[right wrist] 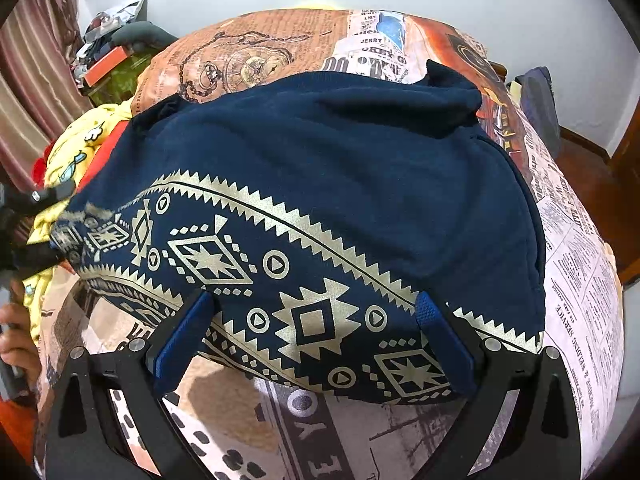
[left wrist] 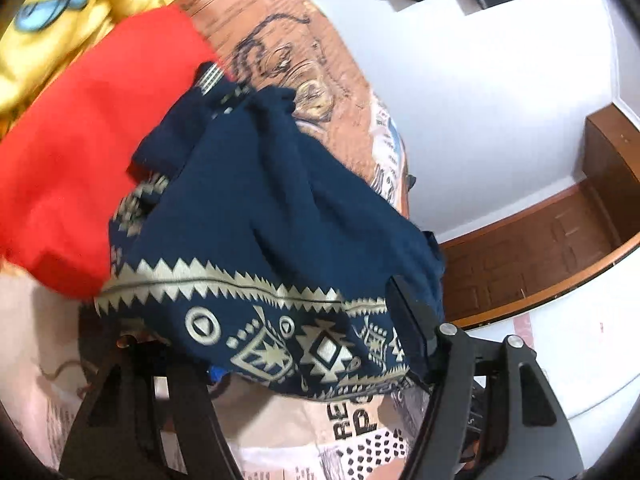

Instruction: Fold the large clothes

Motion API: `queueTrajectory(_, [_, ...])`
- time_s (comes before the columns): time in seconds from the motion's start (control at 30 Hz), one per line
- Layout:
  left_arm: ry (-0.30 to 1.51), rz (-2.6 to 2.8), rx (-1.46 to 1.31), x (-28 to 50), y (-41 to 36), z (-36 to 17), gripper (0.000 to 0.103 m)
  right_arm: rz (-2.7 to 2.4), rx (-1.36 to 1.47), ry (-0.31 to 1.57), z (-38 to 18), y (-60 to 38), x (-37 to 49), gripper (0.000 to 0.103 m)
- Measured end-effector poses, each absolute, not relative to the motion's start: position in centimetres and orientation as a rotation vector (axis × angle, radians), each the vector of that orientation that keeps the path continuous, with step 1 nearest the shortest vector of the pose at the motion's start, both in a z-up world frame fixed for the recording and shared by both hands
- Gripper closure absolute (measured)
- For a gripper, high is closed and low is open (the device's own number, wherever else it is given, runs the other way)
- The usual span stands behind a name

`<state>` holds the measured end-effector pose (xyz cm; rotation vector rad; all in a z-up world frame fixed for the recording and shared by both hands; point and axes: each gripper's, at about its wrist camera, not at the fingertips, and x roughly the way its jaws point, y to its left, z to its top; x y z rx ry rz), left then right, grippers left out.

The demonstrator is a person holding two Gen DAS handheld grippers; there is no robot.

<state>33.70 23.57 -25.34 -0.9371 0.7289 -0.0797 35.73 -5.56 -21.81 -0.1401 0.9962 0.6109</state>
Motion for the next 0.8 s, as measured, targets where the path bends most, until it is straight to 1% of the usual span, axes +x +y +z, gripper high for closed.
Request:
queueTrajectory(0.07, [0.735,-0.060,-0.935,34.7,24.1,-26.4,0.037,0.610,-0.143,0.993,-21.8,-5.5,35.7,0.003])
queueTrajectory(0.17, [0.781,0.005,-0.961,35.9,25.1,-29.6,0.037,0.610,-0.145,0.994,-21.8,-5.6,35.7,0.003])
queueTrajectory(0.23, [0.789,0.023,-1.007,36.1,25.9,-31.5,0.040,0.613,-0.144,0.995,-21.9,-5.6,35.7,0.003])
queueTrajectory(0.3, [0.761,0.033,-1.017,36.1,26.2,-31.4,0.046,0.615,-0.146,0.996,-21.9,-5.6,35.8,0.003])
queueTrajectory(0.33, [0.758,0.044,-0.990,36.3,26.0,-30.9,0.050,0.613,-0.147,0.998,-21.9,-5.6,35.7,0.003])
queueTrajectory(0.37, [0.760,0.062,-0.946,36.4,25.7,-30.3,0.059,0.612,-0.151,1.000,-21.8,-5.6,35.8,0.003])
queueTrajectory(0.4, [0.761,0.090,-0.885,36.3,25.3,-29.4,0.072,0.608,-0.159,1.002,-21.7,-5.6,35.7,0.003])
queueTrajectory(0.47, [0.753,0.135,-0.788,36.3,25.0,-27.6,0.082,0.603,-0.173,0.992,-21.1,-5.5,35.5,0.003])
queueTrajectory(0.6, [0.679,0.170,-0.740,35.8,24.8,-24.7,0.089,0.624,-0.167,0.912,-18.6,-5.4,34.7,0.003])
queueTrajectory(0.8, [0.570,0.174,-0.742,33.4,25.5,-19.9,0.093,0.648,-0.226,0.820,-15.2,-1.4,34.7,0.003])
